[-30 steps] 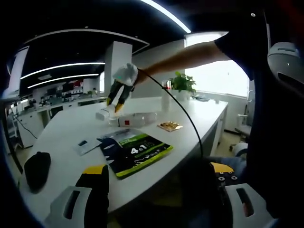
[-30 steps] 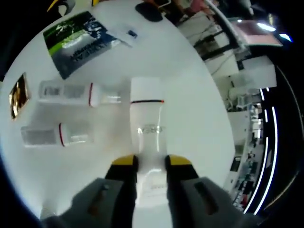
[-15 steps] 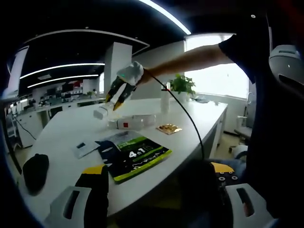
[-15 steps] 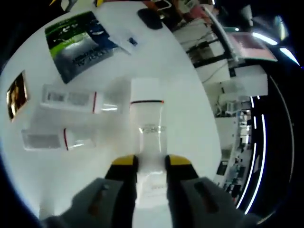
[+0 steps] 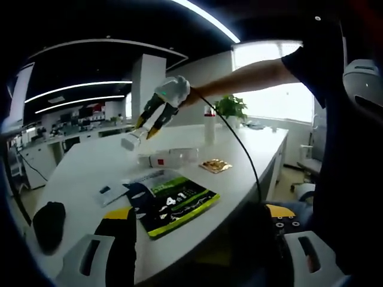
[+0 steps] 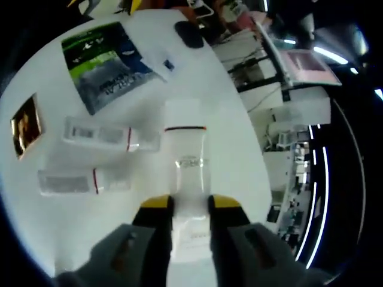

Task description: Arrange the skincare products in the storage area until every visible bottle or jar stands upright without overlapping.

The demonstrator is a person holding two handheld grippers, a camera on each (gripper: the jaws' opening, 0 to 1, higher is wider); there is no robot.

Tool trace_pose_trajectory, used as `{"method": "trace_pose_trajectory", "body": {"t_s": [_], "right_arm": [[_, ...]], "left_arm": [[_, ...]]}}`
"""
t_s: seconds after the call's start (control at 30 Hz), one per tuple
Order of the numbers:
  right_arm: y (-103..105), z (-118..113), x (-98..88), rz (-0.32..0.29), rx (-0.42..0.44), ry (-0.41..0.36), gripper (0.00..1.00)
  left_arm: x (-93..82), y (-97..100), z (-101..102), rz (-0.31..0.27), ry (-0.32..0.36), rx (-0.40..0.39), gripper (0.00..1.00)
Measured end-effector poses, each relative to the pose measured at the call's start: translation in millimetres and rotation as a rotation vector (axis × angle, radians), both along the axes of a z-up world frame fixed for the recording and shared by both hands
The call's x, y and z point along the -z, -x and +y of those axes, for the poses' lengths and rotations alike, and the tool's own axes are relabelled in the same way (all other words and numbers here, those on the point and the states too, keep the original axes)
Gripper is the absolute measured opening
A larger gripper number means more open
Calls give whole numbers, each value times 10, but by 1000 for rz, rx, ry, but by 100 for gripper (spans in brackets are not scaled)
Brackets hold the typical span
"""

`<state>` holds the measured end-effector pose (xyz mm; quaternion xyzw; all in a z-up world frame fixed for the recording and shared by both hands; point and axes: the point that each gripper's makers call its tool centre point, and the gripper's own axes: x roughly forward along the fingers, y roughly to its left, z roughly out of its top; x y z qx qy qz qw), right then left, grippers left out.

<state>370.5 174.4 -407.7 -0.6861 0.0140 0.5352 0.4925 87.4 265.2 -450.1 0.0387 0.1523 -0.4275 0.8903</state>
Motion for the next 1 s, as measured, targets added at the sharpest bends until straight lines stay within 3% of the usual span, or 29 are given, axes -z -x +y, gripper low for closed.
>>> {"method": "trace_pose_trajectory", "body": {"t_s": [0.63,1.0], "right_arm": [[214,-151,-52,-21,-3,-29,20],[339,-132,-72,-27,-27,-36,20]], "left_arm": [[-245,-320,-3,-37,54,-27,88],[-252,-373,-23,-38,48,-32,88]]}}
